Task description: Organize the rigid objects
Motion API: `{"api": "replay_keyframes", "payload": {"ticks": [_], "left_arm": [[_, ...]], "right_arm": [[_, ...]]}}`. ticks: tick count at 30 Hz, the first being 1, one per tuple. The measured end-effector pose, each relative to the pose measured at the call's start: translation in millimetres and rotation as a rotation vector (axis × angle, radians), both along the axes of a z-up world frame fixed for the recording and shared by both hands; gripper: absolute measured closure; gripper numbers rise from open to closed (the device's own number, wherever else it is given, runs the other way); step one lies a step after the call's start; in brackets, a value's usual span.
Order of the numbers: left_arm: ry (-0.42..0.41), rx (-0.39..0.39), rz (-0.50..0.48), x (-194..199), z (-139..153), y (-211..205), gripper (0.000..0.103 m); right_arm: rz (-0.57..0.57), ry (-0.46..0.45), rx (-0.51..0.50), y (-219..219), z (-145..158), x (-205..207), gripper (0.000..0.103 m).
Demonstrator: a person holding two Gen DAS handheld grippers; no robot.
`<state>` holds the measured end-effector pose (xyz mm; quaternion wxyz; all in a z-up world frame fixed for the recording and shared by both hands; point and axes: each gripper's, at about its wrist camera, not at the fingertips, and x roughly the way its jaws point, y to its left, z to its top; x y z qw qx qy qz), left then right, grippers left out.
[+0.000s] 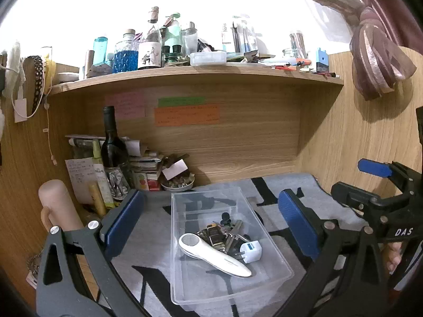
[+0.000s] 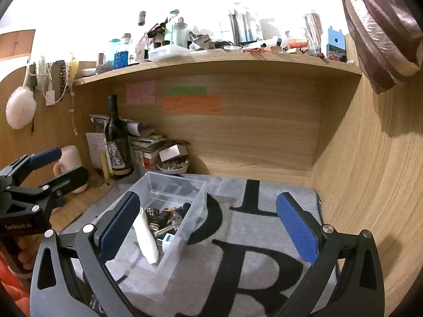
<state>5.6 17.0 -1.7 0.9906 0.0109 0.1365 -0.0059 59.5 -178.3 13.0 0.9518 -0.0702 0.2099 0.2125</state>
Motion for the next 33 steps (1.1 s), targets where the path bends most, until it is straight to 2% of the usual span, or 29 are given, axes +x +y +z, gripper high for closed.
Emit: {"api": "replay_keyframes", "payload": {"ticks": [33], "left_arm": [[-0.001, -0.009, 0.0, -4.9, -2.3, -3.1, 0.0]], "right_arm": [[0.014, -0.03, -0.011, 9.8, 0.6, -9.7, 0.0]]}}
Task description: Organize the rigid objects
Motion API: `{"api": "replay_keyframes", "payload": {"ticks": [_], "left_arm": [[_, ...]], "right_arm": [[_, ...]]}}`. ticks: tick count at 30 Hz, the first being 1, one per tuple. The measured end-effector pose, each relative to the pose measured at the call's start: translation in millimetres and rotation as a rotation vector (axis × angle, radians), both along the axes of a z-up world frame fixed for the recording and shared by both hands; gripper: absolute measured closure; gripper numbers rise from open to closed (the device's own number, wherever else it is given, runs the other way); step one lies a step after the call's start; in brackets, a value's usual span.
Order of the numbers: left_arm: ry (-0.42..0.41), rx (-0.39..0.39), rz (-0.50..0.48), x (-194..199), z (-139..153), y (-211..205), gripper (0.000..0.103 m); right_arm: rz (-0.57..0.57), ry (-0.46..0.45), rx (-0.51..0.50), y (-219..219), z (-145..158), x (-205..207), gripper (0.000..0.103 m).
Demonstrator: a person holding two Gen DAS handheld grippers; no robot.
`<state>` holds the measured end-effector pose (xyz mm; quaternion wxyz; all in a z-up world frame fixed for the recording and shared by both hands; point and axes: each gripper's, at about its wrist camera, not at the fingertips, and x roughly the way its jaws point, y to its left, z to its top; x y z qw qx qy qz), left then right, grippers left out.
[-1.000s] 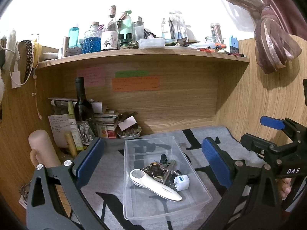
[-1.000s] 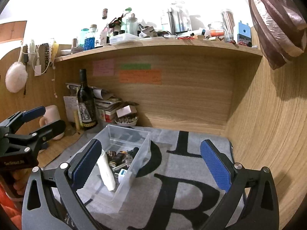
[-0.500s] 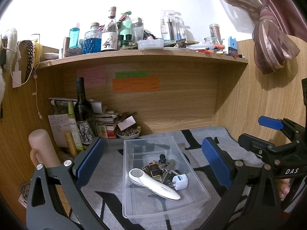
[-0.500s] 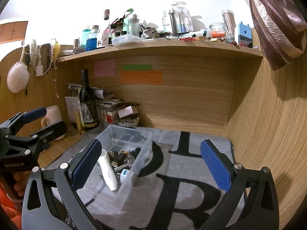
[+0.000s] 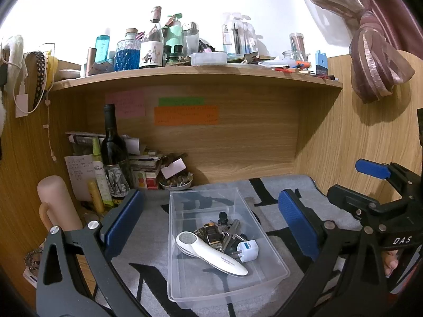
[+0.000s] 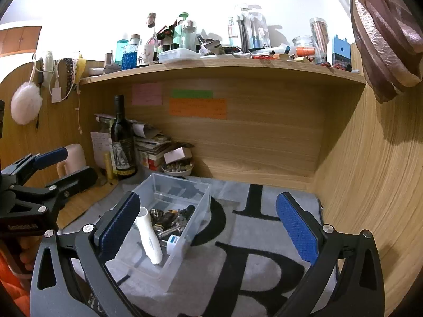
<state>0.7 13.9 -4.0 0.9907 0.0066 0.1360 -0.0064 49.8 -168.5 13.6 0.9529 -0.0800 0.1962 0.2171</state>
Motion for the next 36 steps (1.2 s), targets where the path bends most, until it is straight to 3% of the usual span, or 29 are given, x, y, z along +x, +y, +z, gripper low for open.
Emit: {"api": "replay_keyframes", "payload": {"ticks": [36], "left_arm": [[-0.025, -0.005, 0.003, -4.7, 1.7, 1.9, 0.0]], "right_arm": [[0.005, -0.015, -0.031, 11.3, 0.9, -5.1, 0.0]]}}
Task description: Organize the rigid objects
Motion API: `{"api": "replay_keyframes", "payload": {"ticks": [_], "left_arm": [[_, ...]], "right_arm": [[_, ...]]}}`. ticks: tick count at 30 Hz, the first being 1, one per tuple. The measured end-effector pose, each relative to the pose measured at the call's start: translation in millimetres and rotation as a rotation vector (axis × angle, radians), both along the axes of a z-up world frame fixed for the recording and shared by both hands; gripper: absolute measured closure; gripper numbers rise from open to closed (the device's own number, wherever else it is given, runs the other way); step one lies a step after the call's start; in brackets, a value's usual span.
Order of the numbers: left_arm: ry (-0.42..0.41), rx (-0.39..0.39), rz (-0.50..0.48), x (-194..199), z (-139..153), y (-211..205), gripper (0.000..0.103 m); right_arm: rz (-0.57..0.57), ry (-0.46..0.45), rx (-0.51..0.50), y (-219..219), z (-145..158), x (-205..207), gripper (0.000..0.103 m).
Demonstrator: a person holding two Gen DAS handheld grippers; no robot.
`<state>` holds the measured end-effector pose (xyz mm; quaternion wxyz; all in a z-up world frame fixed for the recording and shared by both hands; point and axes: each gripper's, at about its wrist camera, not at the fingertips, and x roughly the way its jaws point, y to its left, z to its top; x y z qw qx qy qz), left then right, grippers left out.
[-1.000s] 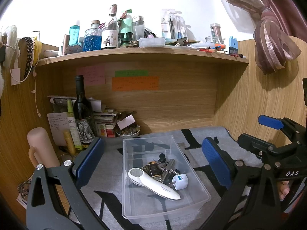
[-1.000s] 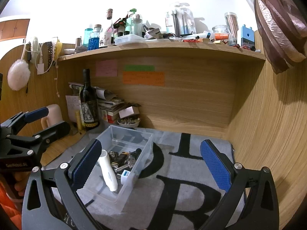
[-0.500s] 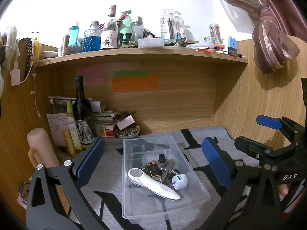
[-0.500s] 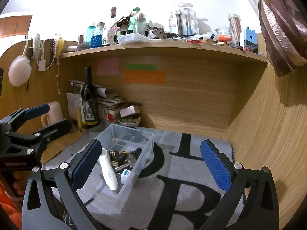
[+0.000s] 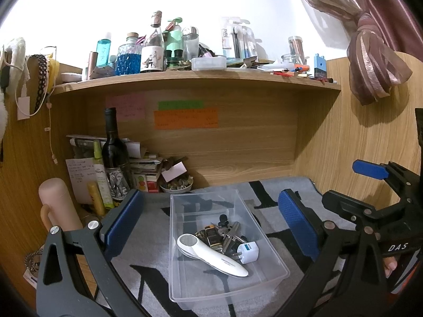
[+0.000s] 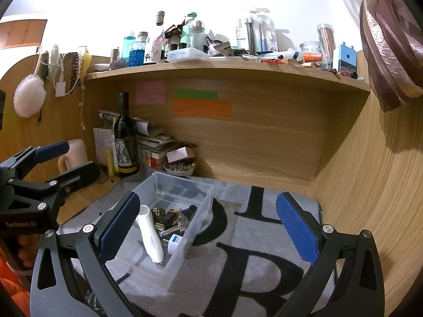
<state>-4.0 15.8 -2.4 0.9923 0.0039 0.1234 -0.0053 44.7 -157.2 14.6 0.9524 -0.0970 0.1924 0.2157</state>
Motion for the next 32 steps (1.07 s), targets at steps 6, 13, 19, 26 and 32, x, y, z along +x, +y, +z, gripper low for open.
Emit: {"api": "replay_keyframes", "payload": {"ticks": [6, 13, 19, 26, 32], "left_arm": [[-0.011, -0.003, -0.004, -0.9, 1.6, 0.8, 0.0], [-0.014, -0.005, -0.005, -1.8, 1.9, 0.7, 0.0], [-0.005, -0.012, -0.003, -0.6, 1.8, 0.9, 0.0], [0.014, -0.029, -0.008, 3.8, 0.1, 3.3, 0.0], [0.024, -0.045, -0.018, 5.0, -0.7, 5.9, 0.0]], "right_arm": [[0.003, -0.006, -0.003, 0.0, 1.4, 0.5, 0.0], [0.005, -0.009, -0.003, -0.1, 1.6, 0.4, 0.0], [0.008, -0.009, -0.003, -0.5, 1.7, 0.6, 0.0], [0.005, -0.01, -0.004, 0.3, 2.1, 0.3, 0.0], [0.009, -0.008, -0.001, -1.6, 1.8, 1.3, 0.0]]}}
